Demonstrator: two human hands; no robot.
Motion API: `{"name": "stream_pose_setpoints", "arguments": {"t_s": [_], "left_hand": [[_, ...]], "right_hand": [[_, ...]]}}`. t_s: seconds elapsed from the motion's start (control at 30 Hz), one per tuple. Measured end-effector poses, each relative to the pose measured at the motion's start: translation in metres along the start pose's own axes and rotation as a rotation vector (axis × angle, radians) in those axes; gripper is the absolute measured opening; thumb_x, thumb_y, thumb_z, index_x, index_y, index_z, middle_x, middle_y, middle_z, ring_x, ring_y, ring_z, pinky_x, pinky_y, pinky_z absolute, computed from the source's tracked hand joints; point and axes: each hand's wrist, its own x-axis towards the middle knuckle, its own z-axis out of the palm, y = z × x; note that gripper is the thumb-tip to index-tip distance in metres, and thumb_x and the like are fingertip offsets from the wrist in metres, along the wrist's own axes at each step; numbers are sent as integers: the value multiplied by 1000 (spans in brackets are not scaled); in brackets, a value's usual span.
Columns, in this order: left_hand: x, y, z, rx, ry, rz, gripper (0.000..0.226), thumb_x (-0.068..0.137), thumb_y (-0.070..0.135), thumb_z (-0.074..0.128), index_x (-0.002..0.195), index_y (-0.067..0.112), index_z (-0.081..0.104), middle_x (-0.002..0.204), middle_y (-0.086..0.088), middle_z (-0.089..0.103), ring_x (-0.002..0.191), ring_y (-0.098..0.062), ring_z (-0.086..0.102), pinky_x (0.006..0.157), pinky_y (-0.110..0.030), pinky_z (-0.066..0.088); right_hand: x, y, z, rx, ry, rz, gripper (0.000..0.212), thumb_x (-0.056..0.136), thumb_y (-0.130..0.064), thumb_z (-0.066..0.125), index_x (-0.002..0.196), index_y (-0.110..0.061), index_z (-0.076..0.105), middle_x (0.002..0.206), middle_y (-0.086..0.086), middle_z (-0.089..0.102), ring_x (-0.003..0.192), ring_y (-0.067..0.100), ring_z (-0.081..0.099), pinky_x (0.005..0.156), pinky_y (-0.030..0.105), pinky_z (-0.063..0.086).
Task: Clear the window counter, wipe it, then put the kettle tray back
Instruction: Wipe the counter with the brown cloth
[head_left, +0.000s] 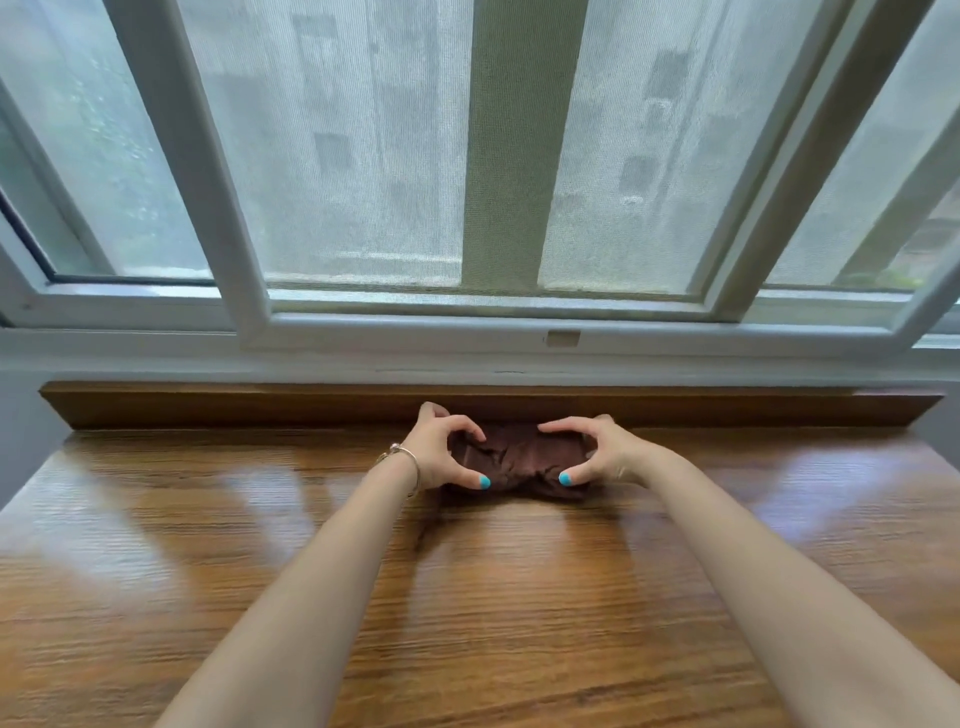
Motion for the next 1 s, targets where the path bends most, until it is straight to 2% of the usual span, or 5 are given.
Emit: {"name": "stream_pose_setpoints", "arguments": {"t_s": [0.3,0.4,0.53,0.8,1.0], "left_hand": [[3,-9,1,78,-3,-28,57,73,47,78,125,38,58,133,-2,28,116,-20,41,98,-26,40],[-3,-10,5,354,-168,-149,69,82,68,53,144,50,28,152,1,11,136,-30,19,114,-41,22],[-14,-11,17,466,-262,-269,75,82,79,31,144,57,-6,160,8,-15,146,-34,-9,117,-50,3],[-22,-8,14,450,-19,-150,75,82,73,44,147,52,11,161,7,-2,147,-27,-7,116,-46,5],[-25,-8,36,438,-31,-174,59,98,58,23,152,41,4,161,11,-3,148,-22,-12,117,-47,2]], "right_hand": [[0,8,11,-29,154,-14,67,81,-19,78,134,-50,50,134,5,27,112,23,48,108,36,42],[-4,8,15,-225,278,-74,54,83,-32,75,129,-51,54,122,-4,29,107,15,46,96,31,46],[-8,5,23,-432,282,-55,42,93,-44,59,132,-56,48,116,-6,30,112,15,38,96,35,43],[-11,4,35,-352,230,-2,50,96,-51,49,144,-50,35,145,0,28,132,24,26,111,40,29],[-21,9,58,-437,199,43,59,100,-56,29,154,-43,8,163,-11,-3,150,18,-7,120,49,3]]}}
